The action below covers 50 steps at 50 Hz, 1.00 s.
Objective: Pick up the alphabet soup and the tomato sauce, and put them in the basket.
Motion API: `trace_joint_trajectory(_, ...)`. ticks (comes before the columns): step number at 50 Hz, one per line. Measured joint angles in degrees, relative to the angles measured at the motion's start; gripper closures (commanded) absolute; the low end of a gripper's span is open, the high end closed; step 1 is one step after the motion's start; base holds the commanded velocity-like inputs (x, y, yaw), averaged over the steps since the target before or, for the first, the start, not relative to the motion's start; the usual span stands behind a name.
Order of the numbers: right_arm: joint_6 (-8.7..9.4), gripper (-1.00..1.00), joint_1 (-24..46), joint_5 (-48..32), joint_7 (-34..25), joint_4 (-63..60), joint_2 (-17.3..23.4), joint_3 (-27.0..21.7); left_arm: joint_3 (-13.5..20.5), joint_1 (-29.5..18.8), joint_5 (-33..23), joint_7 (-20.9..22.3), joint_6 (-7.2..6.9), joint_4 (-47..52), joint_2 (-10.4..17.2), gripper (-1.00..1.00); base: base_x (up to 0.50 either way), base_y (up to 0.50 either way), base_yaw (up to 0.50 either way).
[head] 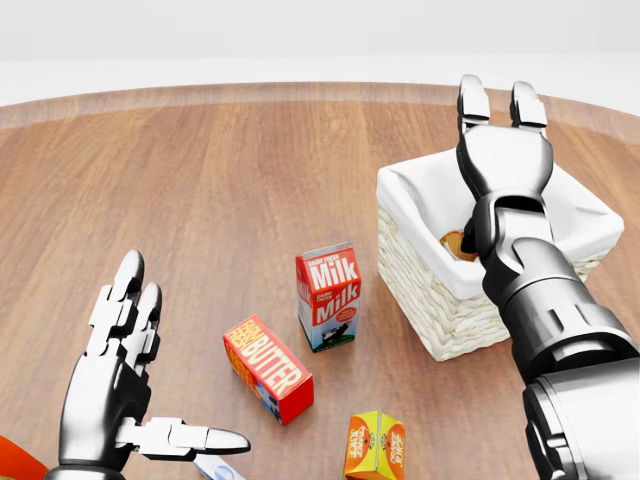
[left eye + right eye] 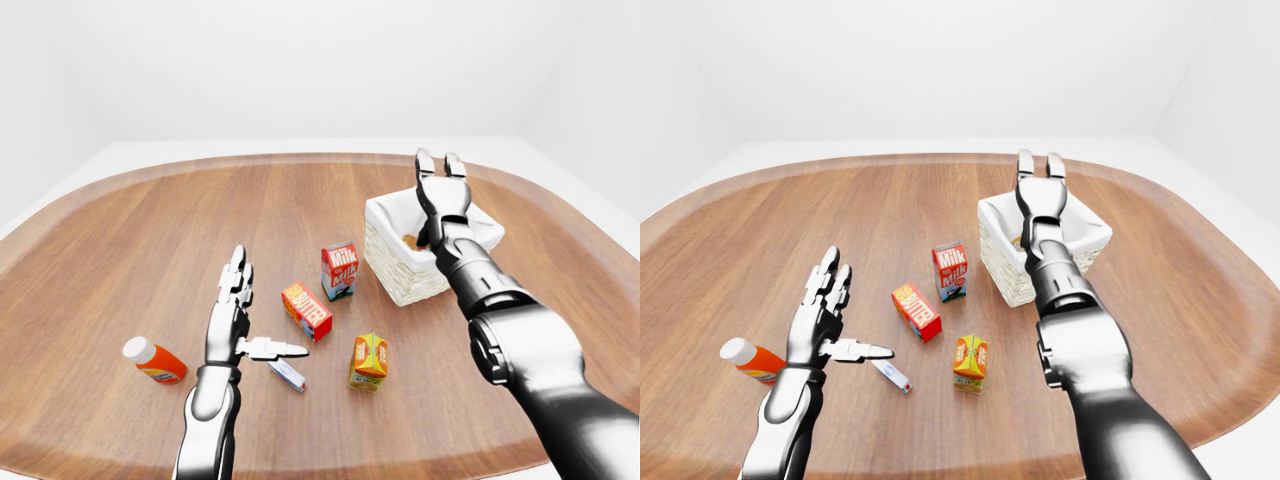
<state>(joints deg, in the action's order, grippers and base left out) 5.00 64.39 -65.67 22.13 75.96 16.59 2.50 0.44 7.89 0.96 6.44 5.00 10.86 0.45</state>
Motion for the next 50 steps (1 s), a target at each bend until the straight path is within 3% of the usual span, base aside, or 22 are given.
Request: trace_joint_trajectory(50,0.0,-1.0,7.1,-1.9,-4.8,-2.6,3.6,-0.1,0.1,0.0,0.0,0.0,0.0,-0.1,0.0,-1.0,0.0,0.0,0.0)
